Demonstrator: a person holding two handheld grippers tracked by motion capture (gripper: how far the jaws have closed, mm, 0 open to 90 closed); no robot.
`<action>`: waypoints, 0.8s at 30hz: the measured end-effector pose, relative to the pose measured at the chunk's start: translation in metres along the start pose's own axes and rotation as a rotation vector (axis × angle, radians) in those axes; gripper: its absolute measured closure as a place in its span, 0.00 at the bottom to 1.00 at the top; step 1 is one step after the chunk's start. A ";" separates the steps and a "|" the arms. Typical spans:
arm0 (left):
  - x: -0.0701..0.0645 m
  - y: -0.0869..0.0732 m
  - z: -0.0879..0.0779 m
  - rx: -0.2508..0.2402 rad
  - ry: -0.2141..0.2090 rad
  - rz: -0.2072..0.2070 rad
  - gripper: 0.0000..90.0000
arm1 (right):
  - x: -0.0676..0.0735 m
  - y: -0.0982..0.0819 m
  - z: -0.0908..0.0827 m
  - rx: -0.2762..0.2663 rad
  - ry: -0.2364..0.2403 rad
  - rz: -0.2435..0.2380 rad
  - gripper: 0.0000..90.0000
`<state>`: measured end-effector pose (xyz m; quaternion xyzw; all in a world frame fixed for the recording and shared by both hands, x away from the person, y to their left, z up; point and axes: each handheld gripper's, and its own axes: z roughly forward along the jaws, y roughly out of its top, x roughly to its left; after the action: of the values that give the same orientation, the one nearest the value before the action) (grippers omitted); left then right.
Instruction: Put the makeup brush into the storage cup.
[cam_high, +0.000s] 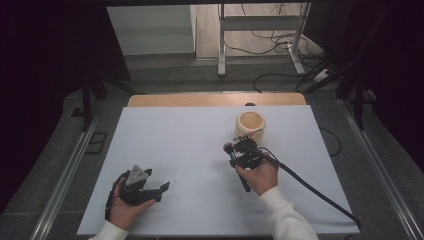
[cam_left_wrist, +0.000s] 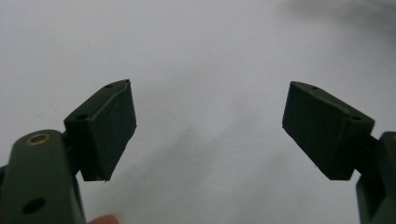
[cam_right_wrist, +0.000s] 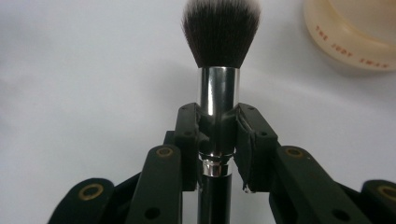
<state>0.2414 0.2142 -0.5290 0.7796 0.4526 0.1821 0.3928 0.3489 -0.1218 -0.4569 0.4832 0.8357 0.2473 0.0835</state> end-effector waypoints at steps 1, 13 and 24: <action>0.000 0.000 0.000 0.005 0.005 0.001 0.20 | -0.001 0.000 -0.002 -0.012 0.012 -0.003 0.80; 0.001 -0.004 -0.002 -0.020 0.034 -0.033 0.19 | -0.011 0.000 -0.013 -0.095 0.128 -0.039 0.80; -0.001 -0.003 -0.004 -0.040 0.067 -0.031 0.19 | -0.013 0.001 -0.020 -0.142 0.153 -0.063 0.80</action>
<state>0.2364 0.2160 -0.5288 0.7579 0.4740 0.2111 0.3955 0.3488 -0.1395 -0.4402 0.4292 0.8348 0.3394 0.0614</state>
